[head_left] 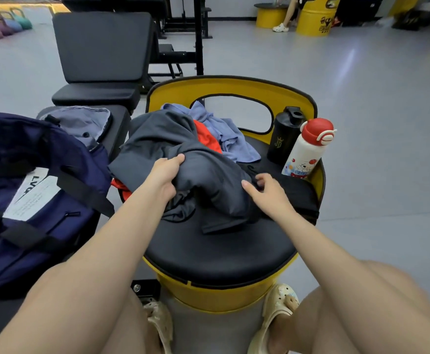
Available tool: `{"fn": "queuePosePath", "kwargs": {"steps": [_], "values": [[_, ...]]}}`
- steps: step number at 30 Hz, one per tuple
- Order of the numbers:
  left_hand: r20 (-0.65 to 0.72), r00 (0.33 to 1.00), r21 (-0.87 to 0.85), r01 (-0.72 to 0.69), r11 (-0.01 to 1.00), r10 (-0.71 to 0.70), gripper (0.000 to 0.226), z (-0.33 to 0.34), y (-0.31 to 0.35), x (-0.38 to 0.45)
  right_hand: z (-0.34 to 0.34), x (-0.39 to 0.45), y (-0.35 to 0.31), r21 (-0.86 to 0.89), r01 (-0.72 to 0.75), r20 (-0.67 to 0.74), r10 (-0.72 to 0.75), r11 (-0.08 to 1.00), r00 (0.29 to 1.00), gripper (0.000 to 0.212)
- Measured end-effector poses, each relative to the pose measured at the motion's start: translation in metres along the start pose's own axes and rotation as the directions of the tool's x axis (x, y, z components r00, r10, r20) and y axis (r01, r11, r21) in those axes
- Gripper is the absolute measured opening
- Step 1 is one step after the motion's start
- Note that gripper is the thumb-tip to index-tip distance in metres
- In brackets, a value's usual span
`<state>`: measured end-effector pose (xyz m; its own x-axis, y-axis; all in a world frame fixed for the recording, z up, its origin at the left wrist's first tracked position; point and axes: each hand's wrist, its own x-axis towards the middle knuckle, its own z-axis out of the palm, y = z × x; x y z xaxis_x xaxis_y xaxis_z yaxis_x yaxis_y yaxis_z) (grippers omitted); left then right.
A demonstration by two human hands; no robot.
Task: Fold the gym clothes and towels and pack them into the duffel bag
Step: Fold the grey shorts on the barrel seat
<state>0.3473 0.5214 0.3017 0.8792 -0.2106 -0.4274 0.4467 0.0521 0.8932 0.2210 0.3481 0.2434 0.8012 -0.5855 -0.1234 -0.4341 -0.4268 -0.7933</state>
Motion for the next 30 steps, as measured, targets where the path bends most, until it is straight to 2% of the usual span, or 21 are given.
{"fn": "queuePosePath", "kwargs": {"steps": [1, 3, 5, 6, 8, 11, 14, 16, 19, 20, 26, 29, 30], "values": [[-0.003, 1.0, -0.02, -0.012, 1.0, 0.012, 0.01, 0.003, 0.001, -0.001, 0.003, -0.005, -0.007, 0.041, 0.102, -0.051, -0.1, 0.994, 0.994, 0.051], [-0.004, 1.0, -0.068, -0.031, 0.997, 0.031, 0.012, 0.009, 0.003, -0.003, 0.011, -0.016, -0.017, 0.139, 0.232, -0.006, -0.234, 0.963, 0.972, 0.058], [-0.003, 1.0, -0.124, -0.02, 0.992, 0.019, 0.009, 0.014, 0.004, -0.004, 0.02, -0.025, -0.019, 0.04, 0.289, 0.11, -0.292, 0.956, 0.95, 0.082], [-0.004, 1.0, -0.156, 0.005, 0.988, -0.006, 0.02, 0.015, 0.004, -0.003, 0.025, -0.027, -0.016, -0.043, 0.302, 0.131, -0.295, 0.952, 0.947, 0.091], [-0.008, 0.998, -0.198, 0.056, 0.979, -0.059, 0.033, 0.015, 0.006, -0.002, 0.031, -0.026, -0.011, -0.139, 0.276, 0.085, -0.266, 0.951, 0.96, 0.095], [0.048, 0.993, -0.269, 0.12, 0.956, -0.111, 0.036, 0.019, 0.011, -0.01, 0.038, -0.023, -0.005, -0.147, 0.215, 0.012, -0.215, 0.966, 0.976, 0.082], [0.084, 0.985, -0.324, 0.171, 0.93, -0.152, 0.034, 0.02, 0.011, -0.012, 0.036, -0.018, 0.001, -0.127, 0.164, -0.036, -0.17, 0.978, 0.985, 0.053], [0.067, 0.988, -0.373, 0.153, 0.915, -0.137, 0.034, 0.018, 0.01, -0.007, 0.026, -0.014, 0.003, -0.087, 0.141, -0.073, -0.147, 0.986, 0.986, 0.035], [0.034, 0.997, -0.42, 0.075, 0.904, -0.067, 0.062, 0.013, 0.008, 0.002, 0.005, -0.009, 0.005, -0.005, 0.101, -0.053, -0.101, 0.995, 0.993, 0.03], [0.07, 0.996, -0.42, 0.075, 0.905, -0.051, 0.066, 0.013, 0.007, 0.003, -0.002, -0.007, 0.007, 0.018, 0.088, -0.036, -0.087, 0.996, 0.996, 0.032], [0.357, 0.924, -0.255, 0.237, 0.938, -0.136, 0.027, 0.018, -0.002, 0.005, -0.044, 0.0, 0.025, 0.082, 0.044, 0.01, -0.045, 0.996, 0.999, 0.03], [0.54, 0.83, -0.019, 0.175, 0.984, -0.137, 0.022, 0.023, -0.011, 0.005, -0.062, 0.005, 0.041, 0.113, -0.021, 0.015, 0.019, 0.993, 1.0, 0.029], [0.587, 0.796, 0.053, 0.147, 0.988, -0.15, 0.029, 0.024, -0.014, 0.006, -0.067, 0.007, 0.046, 0.124, -0.043, 0.01, 0.042, 0.991, 0.999, 0.03]]}}
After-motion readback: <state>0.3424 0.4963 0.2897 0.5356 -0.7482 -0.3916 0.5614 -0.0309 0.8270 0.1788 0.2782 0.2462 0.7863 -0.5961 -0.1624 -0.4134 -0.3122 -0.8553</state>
